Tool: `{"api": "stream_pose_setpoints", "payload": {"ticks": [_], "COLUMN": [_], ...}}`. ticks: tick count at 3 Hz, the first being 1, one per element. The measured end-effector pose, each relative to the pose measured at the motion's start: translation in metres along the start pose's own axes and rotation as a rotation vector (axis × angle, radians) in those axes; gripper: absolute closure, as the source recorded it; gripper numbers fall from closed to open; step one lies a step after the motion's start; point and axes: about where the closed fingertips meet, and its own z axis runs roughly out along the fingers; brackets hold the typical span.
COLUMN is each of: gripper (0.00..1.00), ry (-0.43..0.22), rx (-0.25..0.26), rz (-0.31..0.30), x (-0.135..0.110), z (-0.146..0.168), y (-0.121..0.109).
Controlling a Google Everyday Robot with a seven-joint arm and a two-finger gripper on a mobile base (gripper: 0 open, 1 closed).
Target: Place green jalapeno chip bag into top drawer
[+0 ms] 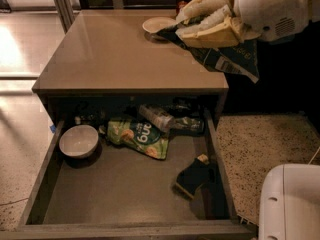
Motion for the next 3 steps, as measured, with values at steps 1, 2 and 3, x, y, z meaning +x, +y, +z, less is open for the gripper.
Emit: {"api": "stream_pose_setpoints", "payload": {"ticks": [1, 2, 3], "gripper": [1.0, 1.0, 1.0], "ry": [-0.005, -0.005, -0.024], "rx": [-0.037, -0.037, -0.057], "rz": [-0.016, -0.016, -0.03], "x": [-0.005, -0.005, -0.014], "z": [0.011, 0.011, 0.028], "y": [0.008, 0.008, 0.003]}}
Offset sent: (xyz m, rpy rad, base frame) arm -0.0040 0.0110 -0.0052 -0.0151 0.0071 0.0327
